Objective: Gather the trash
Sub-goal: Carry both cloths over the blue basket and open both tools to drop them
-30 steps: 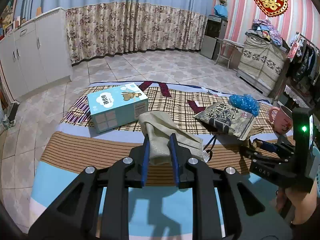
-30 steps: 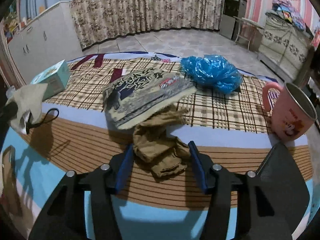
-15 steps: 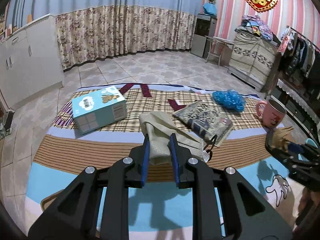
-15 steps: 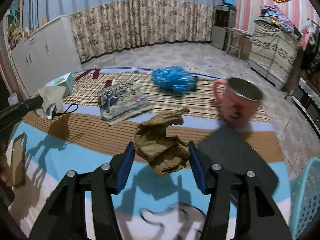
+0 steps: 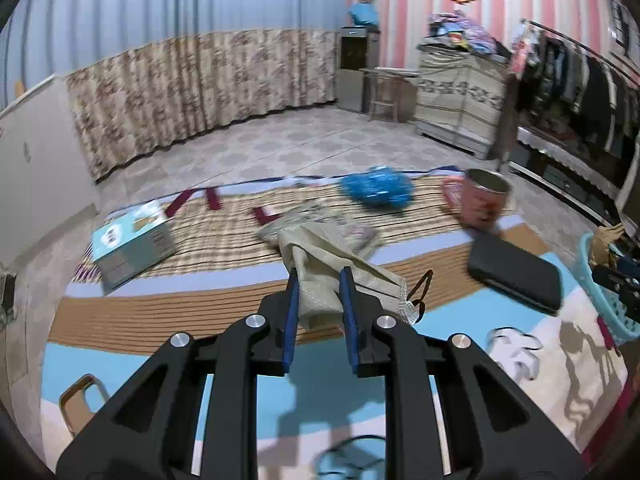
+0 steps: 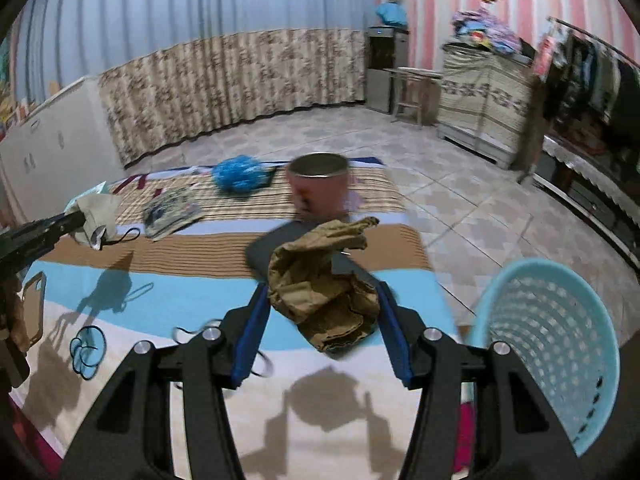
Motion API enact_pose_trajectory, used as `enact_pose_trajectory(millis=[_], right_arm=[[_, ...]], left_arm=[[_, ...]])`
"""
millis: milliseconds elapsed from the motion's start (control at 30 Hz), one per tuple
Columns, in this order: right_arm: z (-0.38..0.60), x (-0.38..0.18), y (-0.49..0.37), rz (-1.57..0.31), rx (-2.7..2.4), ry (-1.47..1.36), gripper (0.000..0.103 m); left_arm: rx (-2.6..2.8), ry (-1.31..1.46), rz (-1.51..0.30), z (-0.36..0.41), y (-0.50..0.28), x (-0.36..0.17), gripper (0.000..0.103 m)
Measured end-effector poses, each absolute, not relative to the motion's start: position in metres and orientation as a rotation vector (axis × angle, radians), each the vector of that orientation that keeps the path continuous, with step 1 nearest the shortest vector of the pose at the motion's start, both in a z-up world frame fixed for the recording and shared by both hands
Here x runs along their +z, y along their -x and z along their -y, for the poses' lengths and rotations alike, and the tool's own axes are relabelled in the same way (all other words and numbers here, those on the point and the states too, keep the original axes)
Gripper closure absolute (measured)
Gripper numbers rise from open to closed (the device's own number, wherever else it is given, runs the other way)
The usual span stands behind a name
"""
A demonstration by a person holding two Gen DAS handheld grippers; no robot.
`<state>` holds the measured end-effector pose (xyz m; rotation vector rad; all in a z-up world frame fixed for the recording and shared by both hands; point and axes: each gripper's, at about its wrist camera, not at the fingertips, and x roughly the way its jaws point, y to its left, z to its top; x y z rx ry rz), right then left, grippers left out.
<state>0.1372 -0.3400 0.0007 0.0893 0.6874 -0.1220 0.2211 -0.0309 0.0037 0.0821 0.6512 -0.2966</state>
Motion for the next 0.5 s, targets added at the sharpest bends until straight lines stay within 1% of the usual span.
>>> enact_pose_trajectory(millis=[67,200,300,500], right_arm=[[0.360,0.002,-0.127,-0.683,-0.147,-0.099,0.050],[0.393,0.008,-0.105,-0.666,-0.202,-0.117,0.050],[0.428,0.011,-0.085,-0.658,-0.259,-0.133,0.050],[0.490,0.016,-0.055,-0.637,-0.352,-0.176,0.050]], left_arm=[[-0.335,-0.077,-0.642,0.048,-0.213,0.010,0.085],[-0.405,-0.131,-0.609,0.103,-0.191,0.023,0.085],[-0.477,-0.113,-0.609,0.144,-0.178,0.029,0.085],[-0.583,-0.128,-0.610,0.226,-0.154,0.027,0.085]])
